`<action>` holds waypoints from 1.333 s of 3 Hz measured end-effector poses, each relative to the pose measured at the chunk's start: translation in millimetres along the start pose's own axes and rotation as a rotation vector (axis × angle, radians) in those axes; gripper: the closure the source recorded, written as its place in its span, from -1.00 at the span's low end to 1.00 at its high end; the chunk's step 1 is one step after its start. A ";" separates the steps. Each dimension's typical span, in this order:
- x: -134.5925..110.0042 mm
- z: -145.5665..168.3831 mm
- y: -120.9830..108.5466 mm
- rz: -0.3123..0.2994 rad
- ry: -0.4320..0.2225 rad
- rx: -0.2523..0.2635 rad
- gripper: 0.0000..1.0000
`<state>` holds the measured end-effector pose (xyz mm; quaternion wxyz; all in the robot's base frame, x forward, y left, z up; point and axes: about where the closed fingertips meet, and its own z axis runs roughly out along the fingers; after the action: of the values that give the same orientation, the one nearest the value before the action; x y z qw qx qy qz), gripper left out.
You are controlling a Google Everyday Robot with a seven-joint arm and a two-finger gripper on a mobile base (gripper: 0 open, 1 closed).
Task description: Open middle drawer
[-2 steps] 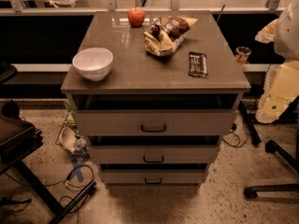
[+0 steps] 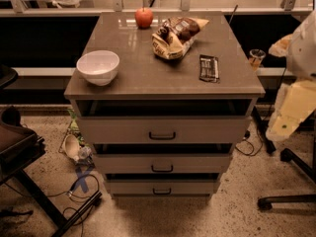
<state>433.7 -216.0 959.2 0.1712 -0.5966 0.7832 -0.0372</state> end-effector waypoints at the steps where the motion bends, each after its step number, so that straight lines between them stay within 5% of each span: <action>1: 15.3 43.1 27.6 0.040 -0.062 -0.015 -1.00; 3: 39.4 138.6 92.9 0.117 -0.300 -0.019 -1.00; 4: 39.6 142.2 79.1 0.091 -0.356 0.083 -1.00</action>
Offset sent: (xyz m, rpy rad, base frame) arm -0.0337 0.0068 -0.1941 0.3744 -0.2200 0.0435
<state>396.1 -210.2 796.1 0.3329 -0.5500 0.7646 0.0445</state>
